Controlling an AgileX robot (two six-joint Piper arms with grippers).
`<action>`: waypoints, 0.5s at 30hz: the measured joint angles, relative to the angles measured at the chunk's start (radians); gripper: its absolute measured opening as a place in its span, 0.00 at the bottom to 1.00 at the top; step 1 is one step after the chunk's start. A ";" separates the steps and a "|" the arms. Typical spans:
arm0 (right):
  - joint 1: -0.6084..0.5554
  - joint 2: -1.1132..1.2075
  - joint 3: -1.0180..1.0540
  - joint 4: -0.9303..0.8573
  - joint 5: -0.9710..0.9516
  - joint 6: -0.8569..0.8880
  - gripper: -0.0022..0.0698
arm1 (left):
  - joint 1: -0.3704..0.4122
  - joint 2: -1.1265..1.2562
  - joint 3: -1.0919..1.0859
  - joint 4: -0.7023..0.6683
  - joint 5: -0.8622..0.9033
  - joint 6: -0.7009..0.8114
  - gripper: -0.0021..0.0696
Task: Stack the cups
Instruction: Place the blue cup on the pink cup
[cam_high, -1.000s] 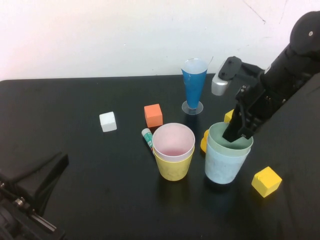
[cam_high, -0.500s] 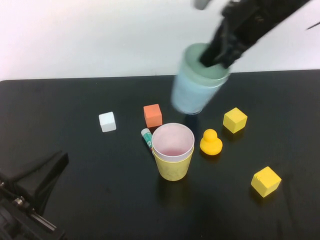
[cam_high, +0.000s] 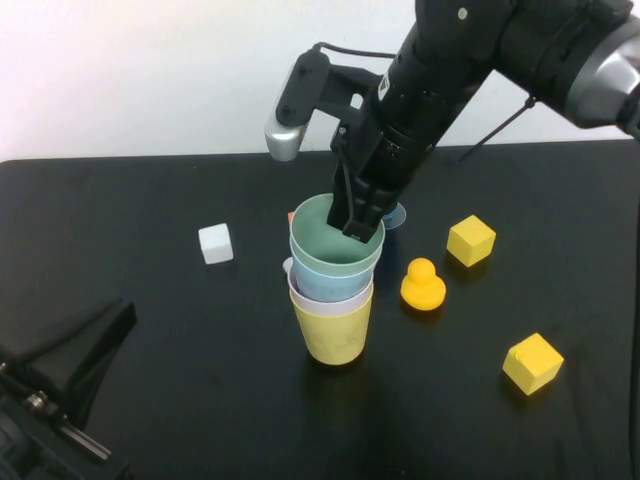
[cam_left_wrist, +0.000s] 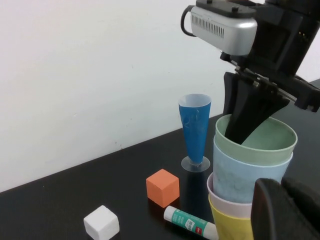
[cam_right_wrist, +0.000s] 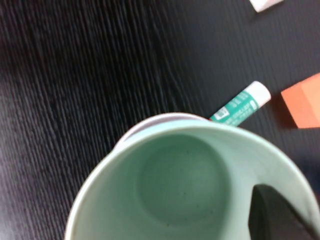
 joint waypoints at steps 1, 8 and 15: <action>0.000 0.001 0.000 -0.003 0.000 0.000 0.09 | 0.000 0.000 0.000 0.000 0.000 0.000 0.03; 0.000 0.001 0.000 -0.004 0.000 0.038 0.19 | 0.000 0.000 0.000 0.000 -0.004 0.004 0.03; 0.000 -0.050 0.000 0.003 0.000 0.086 0.30 | 0.000 0.000 0.000 0.000 -0.004 0.010 0.03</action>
